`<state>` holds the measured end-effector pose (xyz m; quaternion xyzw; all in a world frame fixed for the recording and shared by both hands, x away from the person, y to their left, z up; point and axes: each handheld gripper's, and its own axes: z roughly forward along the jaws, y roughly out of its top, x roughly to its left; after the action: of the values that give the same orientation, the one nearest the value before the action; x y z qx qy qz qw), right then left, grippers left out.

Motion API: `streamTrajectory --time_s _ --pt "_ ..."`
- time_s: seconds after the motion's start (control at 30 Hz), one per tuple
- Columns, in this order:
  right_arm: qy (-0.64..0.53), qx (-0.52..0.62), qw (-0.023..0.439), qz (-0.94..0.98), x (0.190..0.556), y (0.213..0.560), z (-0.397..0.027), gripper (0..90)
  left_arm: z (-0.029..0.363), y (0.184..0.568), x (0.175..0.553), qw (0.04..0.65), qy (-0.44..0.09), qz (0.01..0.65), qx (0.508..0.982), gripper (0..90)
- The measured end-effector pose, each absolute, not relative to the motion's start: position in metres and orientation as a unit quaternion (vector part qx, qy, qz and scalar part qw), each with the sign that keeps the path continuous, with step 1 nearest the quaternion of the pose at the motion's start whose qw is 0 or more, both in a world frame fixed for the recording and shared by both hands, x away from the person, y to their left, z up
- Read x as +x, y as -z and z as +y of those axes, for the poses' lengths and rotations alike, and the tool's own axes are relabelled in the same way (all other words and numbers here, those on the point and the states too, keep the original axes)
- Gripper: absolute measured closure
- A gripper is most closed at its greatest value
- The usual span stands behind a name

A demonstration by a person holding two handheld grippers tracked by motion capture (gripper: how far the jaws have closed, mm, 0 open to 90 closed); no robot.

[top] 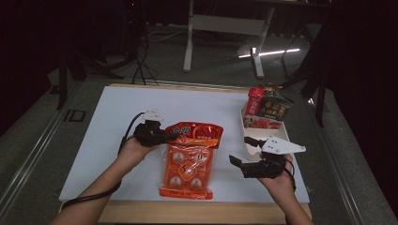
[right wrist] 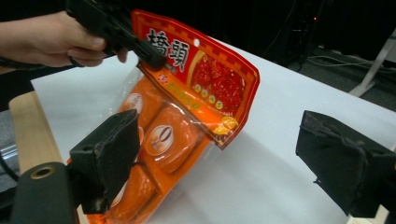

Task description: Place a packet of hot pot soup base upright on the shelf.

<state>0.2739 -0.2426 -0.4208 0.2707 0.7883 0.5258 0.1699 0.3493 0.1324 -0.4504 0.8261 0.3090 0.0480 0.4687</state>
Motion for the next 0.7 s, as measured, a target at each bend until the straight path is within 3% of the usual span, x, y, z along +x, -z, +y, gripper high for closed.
streamTrajectory --time_s 0.27,0.7 --pt "-0.522 0.272 0.171 0.79 0.286 0.425 -0.229 13.5 0.133 0.437 0.331 0.492 -0.051 0.274 0.825 90.0" --pt "-0.521 0.256 0.109 0.807 0.298 0.439 -0.2 14.5 0.133 0.42 0.298 0.52 -0.053 0.214 0.825 90.0"
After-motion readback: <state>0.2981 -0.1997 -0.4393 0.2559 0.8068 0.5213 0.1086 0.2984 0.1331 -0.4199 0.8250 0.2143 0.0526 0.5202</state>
